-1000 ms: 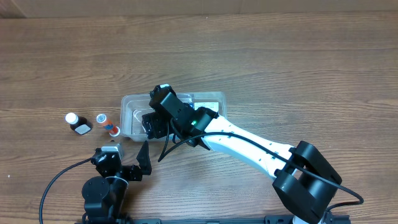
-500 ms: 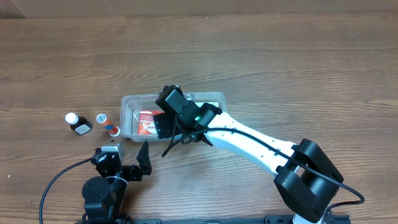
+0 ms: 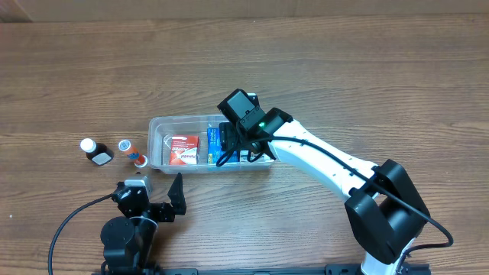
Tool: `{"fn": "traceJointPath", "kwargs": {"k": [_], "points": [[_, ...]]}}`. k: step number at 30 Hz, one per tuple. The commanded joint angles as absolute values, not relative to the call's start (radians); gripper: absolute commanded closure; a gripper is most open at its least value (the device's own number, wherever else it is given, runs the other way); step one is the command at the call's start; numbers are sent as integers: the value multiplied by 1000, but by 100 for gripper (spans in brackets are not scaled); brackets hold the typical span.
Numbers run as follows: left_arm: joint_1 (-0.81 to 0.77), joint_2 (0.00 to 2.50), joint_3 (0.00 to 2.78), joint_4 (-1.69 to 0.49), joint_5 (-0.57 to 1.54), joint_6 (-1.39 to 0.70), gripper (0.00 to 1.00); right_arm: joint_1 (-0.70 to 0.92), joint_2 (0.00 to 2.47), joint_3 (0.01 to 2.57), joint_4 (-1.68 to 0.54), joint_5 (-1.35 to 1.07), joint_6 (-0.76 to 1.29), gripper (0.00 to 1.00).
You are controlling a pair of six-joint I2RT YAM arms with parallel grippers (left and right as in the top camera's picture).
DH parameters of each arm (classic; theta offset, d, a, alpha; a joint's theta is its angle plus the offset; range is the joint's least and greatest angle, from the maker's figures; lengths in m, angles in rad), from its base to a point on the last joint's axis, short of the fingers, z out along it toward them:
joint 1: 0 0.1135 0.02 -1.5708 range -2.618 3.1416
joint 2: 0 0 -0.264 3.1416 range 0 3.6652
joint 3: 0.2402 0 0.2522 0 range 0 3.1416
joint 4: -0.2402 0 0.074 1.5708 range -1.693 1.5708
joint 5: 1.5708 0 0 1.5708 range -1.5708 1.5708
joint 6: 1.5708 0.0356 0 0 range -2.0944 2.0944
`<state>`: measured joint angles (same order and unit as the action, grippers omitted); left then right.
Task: Pack container
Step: 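Place the red box into the container's left end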
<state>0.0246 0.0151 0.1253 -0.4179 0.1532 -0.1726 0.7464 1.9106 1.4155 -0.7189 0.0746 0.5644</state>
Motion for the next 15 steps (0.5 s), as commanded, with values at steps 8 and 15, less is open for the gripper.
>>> {"fn": "traceJointPath", "kwargs": {"k": [8,15], "points": [[19,6,120,-412,147,-160,0,553,1906,1424,-875,59,541,21],[19,6,120,-412,147,-160,0,453,1906,1424,-981,95,532,21]]}}
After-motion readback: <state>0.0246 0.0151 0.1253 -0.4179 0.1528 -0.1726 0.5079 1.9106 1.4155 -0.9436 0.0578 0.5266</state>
